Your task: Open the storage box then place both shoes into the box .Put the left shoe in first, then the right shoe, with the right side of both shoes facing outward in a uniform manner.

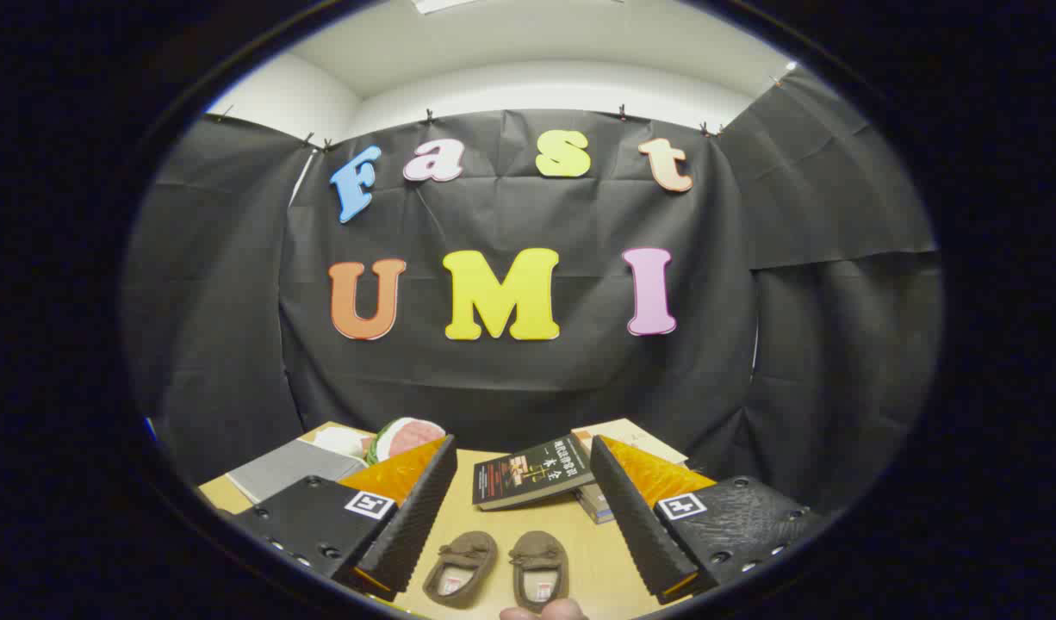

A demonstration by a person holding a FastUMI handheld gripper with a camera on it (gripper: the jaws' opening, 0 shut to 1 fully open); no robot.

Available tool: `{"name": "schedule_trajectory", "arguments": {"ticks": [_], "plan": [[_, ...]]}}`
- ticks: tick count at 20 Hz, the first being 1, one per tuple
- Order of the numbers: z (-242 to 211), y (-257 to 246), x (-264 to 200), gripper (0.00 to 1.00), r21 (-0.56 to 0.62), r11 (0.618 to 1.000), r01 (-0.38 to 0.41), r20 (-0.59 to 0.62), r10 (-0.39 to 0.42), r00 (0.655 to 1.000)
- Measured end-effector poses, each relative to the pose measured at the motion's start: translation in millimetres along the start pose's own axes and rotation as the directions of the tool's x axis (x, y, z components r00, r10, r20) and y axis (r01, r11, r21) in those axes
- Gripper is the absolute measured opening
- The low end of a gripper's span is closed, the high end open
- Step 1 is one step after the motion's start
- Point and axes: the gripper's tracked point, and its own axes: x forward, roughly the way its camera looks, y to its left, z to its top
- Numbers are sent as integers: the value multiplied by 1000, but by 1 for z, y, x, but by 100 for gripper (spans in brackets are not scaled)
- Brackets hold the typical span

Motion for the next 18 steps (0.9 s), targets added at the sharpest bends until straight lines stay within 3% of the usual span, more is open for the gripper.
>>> {"name": "schedule_trajectory", "arguments": {"ticks": [18], "plan": [[1,13,13,95,18,998,-65,-8,65,998]]}}
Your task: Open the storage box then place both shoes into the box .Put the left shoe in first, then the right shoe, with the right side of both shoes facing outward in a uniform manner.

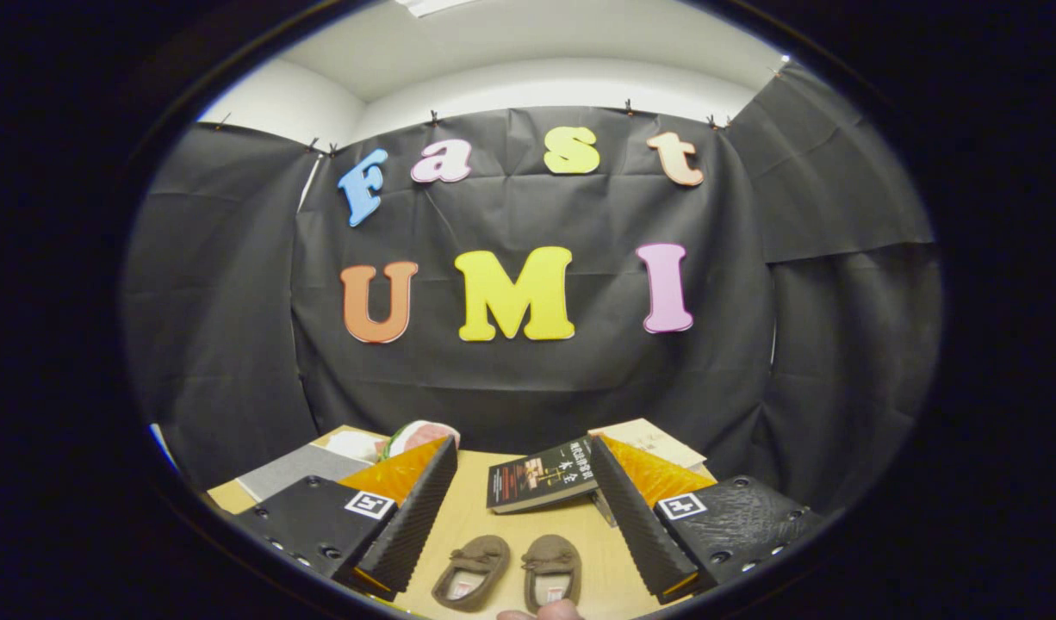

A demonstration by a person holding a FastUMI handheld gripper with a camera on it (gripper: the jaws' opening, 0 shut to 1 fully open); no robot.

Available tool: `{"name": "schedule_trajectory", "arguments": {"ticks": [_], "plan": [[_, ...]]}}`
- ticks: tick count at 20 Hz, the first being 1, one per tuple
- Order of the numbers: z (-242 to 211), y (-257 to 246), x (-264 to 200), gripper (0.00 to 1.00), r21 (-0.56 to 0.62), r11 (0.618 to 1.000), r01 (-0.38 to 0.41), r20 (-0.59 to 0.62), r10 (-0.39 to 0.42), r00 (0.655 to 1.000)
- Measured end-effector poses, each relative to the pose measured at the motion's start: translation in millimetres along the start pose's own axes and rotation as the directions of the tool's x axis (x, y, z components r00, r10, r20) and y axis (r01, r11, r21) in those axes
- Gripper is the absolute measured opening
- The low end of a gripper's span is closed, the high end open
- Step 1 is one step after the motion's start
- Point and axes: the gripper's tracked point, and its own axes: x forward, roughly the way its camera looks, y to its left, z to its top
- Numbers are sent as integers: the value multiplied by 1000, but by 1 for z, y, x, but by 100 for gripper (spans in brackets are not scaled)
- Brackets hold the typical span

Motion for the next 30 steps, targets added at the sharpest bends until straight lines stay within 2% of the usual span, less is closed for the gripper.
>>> {"name": "schedule_trajectory", "arguments": {"ticks": [4,6,8,10,11,12,15,16,18,20,22,24,25,26,30], "plan": [[-6,6,9,95,14,999,-32,-20,32,999],[-13,15,17,95,37,997,-72,-46,73,996],[-32,36,26,95,89,984,-154,-114,164,980],[-54,64,35,95,200,946,-255,-181,292,939],[-66,78,39,95,273,911,-308,-209,369,906],[-78,96,41,95,358,863,-356,-245,455,856],[-108,126,49,95,544,733,-410,-286,620,730],[-116,138,53,95,604,684,-410,-284,665,690],[-128,165,63,95,729,560,-393,-264,760,594],[-143,186,69,95,829,440,-345,-234,833,502],[-159,203,77,95,891,350,-287,-215,885,412],[-174,218,84,95,925,297,-236,-204,914,351],[-181,220,87,95,934,286,-216,-206,921,330],[-189,223,90,95,940,278,-197,-210,928,308],[-209,233,100,95,949,274,-156,-228,938,262]]}}
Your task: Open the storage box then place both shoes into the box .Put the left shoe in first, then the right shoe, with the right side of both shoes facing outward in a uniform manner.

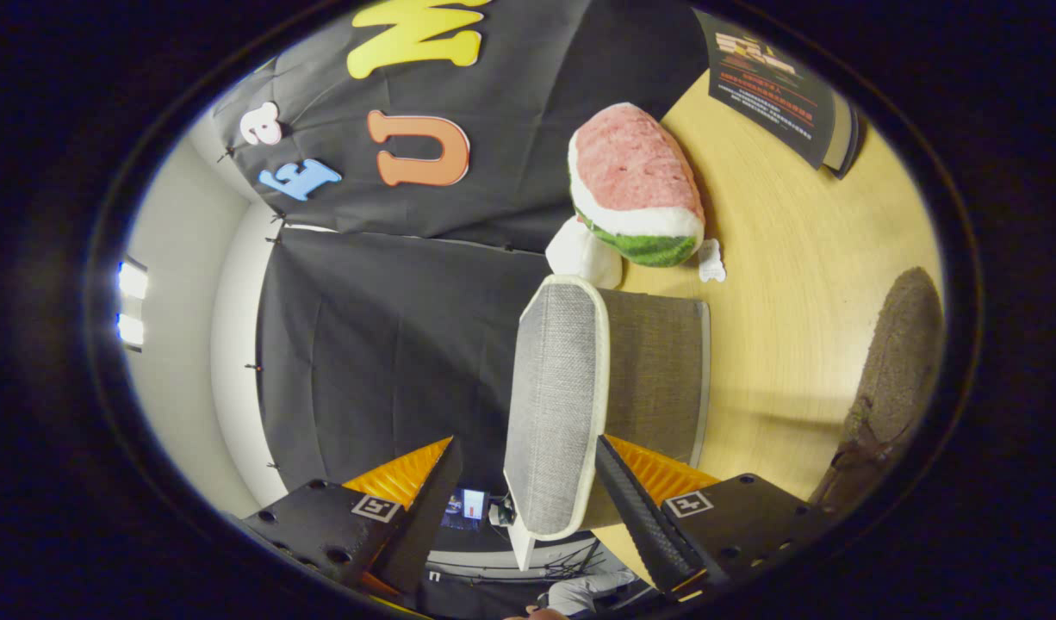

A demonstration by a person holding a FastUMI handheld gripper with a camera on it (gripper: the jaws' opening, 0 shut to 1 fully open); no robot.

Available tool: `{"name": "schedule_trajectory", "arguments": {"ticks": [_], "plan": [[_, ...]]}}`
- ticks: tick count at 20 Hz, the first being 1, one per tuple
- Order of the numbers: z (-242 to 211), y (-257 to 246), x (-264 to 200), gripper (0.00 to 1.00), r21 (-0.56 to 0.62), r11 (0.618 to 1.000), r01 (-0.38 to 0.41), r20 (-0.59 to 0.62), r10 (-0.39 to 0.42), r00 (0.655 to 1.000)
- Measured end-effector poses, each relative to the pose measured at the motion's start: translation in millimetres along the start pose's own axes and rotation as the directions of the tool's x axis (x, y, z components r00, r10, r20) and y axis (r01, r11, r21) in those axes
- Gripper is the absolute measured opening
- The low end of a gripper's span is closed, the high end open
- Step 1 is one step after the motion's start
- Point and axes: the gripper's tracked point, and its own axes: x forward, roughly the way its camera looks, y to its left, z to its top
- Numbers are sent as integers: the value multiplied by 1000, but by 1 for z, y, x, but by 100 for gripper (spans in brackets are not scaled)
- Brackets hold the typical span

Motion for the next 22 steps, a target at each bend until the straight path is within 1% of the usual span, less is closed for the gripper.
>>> {"name": "schedule_trajectory", "arguments": {"ticks": [3,5,10,13,14,17,18,19,20,21,22], "plan": [[-3,-15,17,95,22,1000,9,-31,-8,999],[-2,-19,25,95,44,999,-3,-38,5,999],[3,-17,39,95,105,993,-58,-23,61,998],[4,-12,39,93,110,990,-82,-7,84,996],[11,-19,39,79,95,994,-50,6,50,999],[11,-25,36,37,76,997,12,27,-14,1000],[12,-22,33,17,87,996,2,28,-4,1000],[9,-16,29,17,87,996,-4,25,2,1000],[19,-17,25,9,90,996,12,48,-16,999],[14,-12,28,1,94,995,19,52,-24,998],[14,-6,28,0,92,996,20,55,-25,998]]}}
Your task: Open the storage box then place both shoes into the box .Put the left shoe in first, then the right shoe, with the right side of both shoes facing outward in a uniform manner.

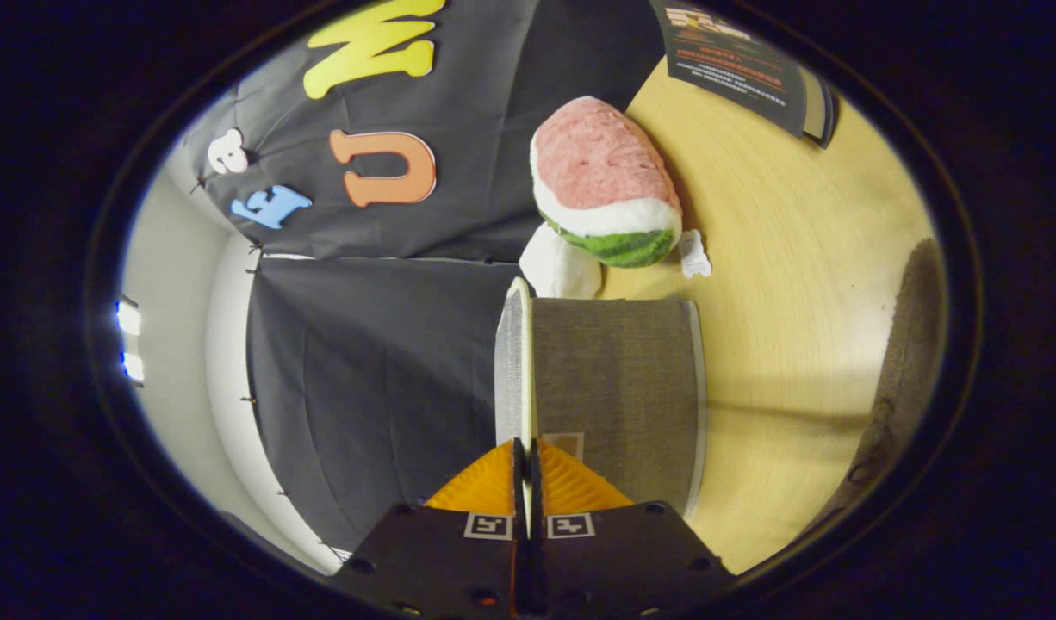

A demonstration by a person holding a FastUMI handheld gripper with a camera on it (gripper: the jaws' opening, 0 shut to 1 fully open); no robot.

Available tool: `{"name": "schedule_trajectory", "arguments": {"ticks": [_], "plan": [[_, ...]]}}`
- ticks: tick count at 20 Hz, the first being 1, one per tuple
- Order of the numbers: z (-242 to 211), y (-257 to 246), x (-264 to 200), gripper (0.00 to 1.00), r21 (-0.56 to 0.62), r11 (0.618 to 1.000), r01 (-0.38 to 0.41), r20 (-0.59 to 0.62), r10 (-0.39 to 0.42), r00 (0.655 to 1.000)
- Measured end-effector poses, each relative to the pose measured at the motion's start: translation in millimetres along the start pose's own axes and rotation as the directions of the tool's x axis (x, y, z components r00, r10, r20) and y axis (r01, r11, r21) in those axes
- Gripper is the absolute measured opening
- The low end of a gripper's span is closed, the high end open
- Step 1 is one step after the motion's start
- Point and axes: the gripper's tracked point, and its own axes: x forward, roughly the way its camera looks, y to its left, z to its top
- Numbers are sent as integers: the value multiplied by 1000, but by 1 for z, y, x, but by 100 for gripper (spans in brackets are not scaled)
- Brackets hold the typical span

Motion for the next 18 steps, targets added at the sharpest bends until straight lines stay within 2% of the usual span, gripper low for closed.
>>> {"name": "schedule_trajectory", "arguments": {"ticks": [4,8,13,18], "plan": [[-7,54,-3,0,-70,998,-6,-4,6,1000],[-16,121,11,0,-187,982,27,2,-27,1000],[-39,197,67,0,-312,947,76,18,-74,997],[-63,225,138,0,-386,915,118,8,-125,992]]}}
